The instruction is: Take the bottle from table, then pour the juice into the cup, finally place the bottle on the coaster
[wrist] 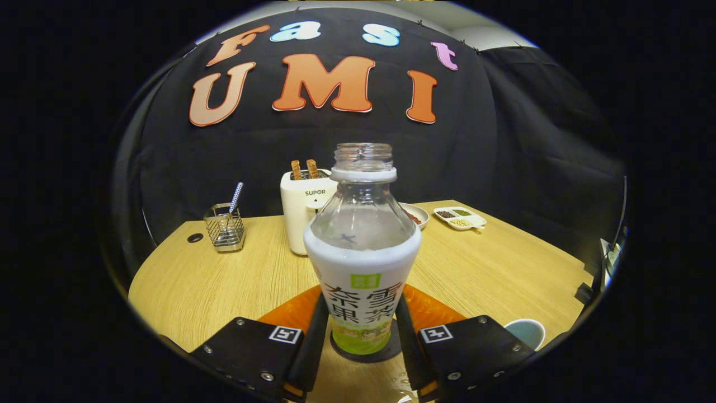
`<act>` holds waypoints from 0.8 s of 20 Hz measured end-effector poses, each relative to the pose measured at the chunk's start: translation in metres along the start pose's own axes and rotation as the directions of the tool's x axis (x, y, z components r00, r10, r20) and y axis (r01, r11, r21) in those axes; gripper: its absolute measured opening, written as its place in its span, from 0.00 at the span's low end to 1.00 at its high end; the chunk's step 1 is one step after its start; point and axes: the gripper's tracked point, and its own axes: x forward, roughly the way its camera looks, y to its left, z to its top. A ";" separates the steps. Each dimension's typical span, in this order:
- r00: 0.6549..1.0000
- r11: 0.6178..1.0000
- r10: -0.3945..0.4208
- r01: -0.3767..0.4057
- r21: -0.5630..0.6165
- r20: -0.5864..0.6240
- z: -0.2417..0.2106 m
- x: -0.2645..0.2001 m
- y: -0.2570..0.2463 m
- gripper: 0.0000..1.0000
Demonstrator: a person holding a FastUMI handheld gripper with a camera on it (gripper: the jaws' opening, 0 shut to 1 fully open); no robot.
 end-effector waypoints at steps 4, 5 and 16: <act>1.000 1.000 -0.012 0.012 0.002 -0.012 -0.007 0.004 -0.005 0.64; 1.000 1.000 -0.010 0.010 0.007 -0.019 -0.010 0.004 -0.005 0.65; 0.999 0.998 -0.004 0.002 0.065 0.033 0.019 -0.018 -0.013 0.91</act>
